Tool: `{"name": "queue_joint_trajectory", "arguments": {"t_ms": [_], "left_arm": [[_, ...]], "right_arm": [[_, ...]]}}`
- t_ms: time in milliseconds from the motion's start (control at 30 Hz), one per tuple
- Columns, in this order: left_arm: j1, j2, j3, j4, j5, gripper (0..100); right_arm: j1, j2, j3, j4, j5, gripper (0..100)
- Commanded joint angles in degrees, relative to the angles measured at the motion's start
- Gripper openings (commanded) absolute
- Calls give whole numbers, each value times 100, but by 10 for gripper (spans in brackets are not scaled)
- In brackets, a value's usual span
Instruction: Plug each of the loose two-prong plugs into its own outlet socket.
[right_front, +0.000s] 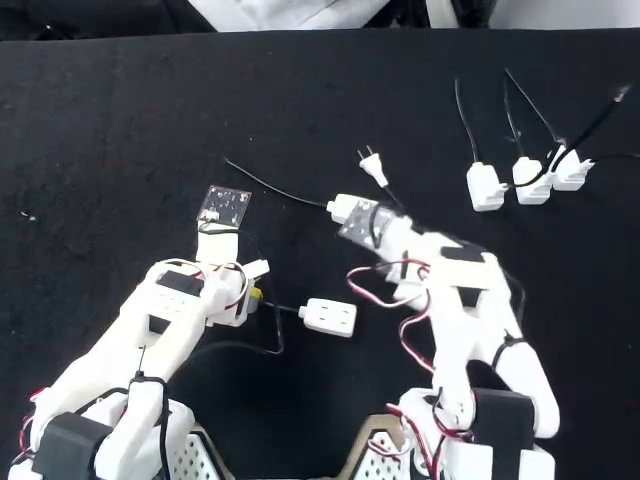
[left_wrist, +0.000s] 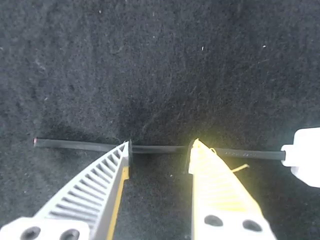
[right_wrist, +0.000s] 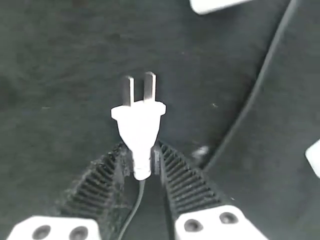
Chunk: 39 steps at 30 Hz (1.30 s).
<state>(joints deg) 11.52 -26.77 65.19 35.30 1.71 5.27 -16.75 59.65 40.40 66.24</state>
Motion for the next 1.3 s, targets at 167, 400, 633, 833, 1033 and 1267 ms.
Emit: {"name": "queue_joint_trajectory", "arguments": {"t_ms": [167, 400, 633, 833, 1033, 1267], "left_arm": [[4, -114, 57, -88, 70, 198], [4, -114, 57, -88, 70, 198], [4, -114, 57, -88, 70, 198], [4, -114, 57, -88, 70, 198], [4, -114, 57, -88, 70, 198], [4, -114, 57, -88, 62, 198]], "right_arm": [[-158, -251, -901, 1582, -26, 273], [-237, -84, -1165, 1618, -9, 170], [-185, 1086, -1859, 2004, 220, 163], [88, 2000, -2976, 2699, 246, 163], [114, 2659, -3626, 3323, 246, 162], [79, 2818, -3802, 3640, 255, 162]]}}
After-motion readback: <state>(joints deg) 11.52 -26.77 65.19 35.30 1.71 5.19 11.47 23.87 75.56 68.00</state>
